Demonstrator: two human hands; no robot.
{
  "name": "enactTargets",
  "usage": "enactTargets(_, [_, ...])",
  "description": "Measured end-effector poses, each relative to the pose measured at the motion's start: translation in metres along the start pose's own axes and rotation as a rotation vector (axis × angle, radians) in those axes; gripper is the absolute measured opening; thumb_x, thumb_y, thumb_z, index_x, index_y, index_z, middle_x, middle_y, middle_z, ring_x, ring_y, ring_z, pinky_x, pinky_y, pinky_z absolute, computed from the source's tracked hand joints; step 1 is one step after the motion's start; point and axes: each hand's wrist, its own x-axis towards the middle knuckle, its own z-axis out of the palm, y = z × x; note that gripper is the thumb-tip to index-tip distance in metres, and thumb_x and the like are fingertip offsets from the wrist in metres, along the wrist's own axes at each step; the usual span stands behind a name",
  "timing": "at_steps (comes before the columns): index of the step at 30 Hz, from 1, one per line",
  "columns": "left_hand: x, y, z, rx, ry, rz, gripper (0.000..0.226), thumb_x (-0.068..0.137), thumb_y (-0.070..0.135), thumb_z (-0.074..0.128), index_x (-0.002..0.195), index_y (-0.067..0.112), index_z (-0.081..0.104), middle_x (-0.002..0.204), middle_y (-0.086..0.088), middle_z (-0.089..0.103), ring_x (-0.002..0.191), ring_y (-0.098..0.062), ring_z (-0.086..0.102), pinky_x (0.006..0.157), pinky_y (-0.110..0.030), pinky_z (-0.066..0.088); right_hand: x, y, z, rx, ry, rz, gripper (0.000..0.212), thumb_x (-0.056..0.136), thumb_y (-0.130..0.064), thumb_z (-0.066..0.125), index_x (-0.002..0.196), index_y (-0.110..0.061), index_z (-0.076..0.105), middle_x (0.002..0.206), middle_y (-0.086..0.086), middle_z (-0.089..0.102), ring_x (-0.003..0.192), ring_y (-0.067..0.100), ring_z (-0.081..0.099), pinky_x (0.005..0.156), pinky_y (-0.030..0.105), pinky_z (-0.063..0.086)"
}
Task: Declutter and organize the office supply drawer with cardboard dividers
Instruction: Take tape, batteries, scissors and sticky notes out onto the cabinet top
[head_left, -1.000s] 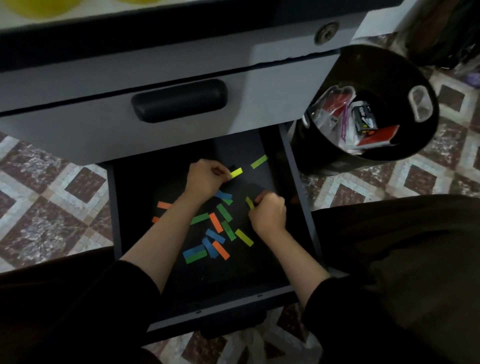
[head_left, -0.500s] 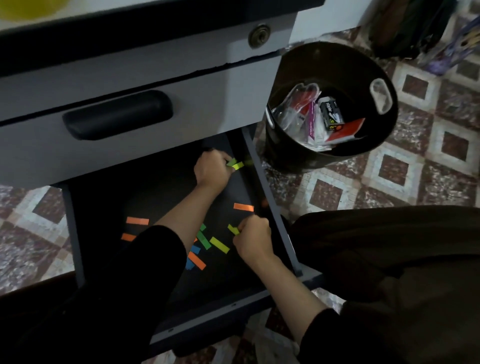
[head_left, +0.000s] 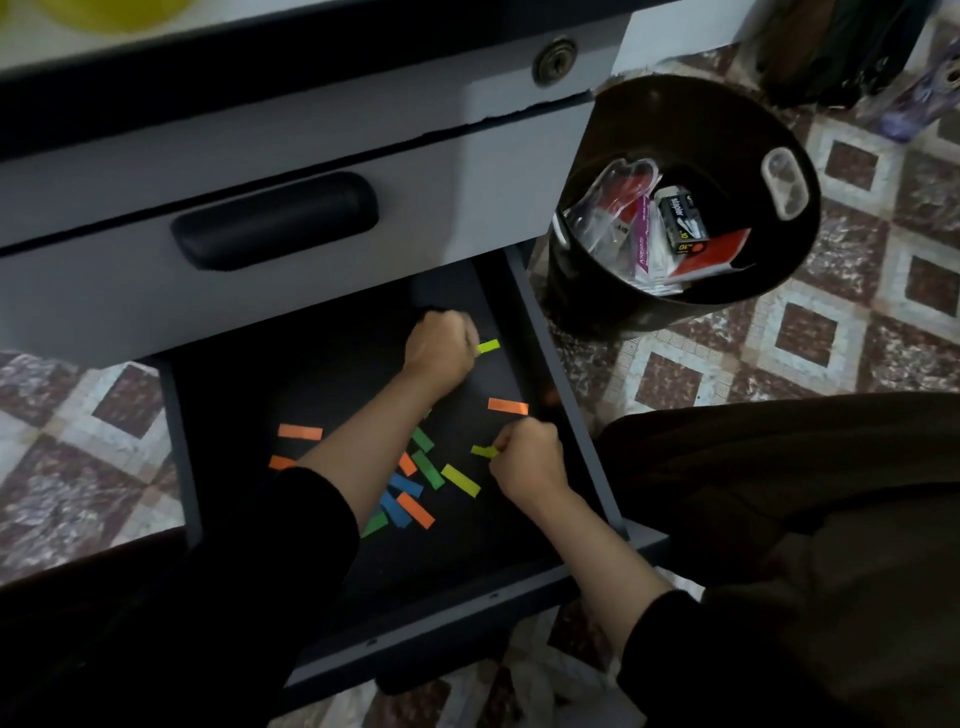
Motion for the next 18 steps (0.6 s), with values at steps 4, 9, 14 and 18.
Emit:
enactTargets(4, [-0.031,-0.029,-0.015,-0.076,-0.027,0.056,0.016,0.078,-0.003,0.066,0.091,0.007,0.070,0.085,-0.009,0.071,0.085,-0.018,0.067,0.084,-0.029,0.052,0.002,0.000,0.001,-0.001,0.033,-0.020,0.014,0.084,0.000,0.055,0.089,0.003,0.068,0.096,0.016,0.063,0.088,0.031,0.061,0.070,0.029,0.048])
enactTargets(9, [-0.071,-0.052,-0.020,0.144,-0.264,0.183,0.013,0.082,0.009,0.067,0.093,0.013,0.073,0.090,0.007,0.063,0.083,-0.002,0.053,0.080,-0.016,0.043,0.005,0.001,0.008,0.008,0.102,-0.022,0.009,0.084,-0.004,0.062,0.085,0.003,0.069,0.093,0.018,0.065,0.088,0.032,0.064,0.078,0.036,0.055])
enactTargets(14, [-0.090,-0.054,-0.005,0.284,-0.392,0.296,0.017,0.085,0.014,0.062,0.100,0.017,0.070,0.092,0.005,0.066,0.089,-0.010,0.059,0.078,-0.024,0.046,0.008,-0.007,0.003,-0.040,0.130,-0.040,0.015,0.087,-0.009,0.061,0.096,0.000,0.068,0.103,0.017,0.061,0.095,0.033,0.061,0.084,0.039,0.054])
enactTargets(18, [-0.098,-0.059,0.017,0.374,-0.332,0.385,0.029,0.090,0.012,0.053,0.119,0.014,0.056,0.108,-0.005,0.062,0.101,-0.021,0.058,0.085,-0.035,0.048,0.010,-0.010,-0.001,-0.119,0.098,-0.073,0.016,0.085,-0.006,0.060,0.099,-0.001,0.066,0.105,0.017,0.061,0.096,0.033,0.061,0.085,0.039,0.053])
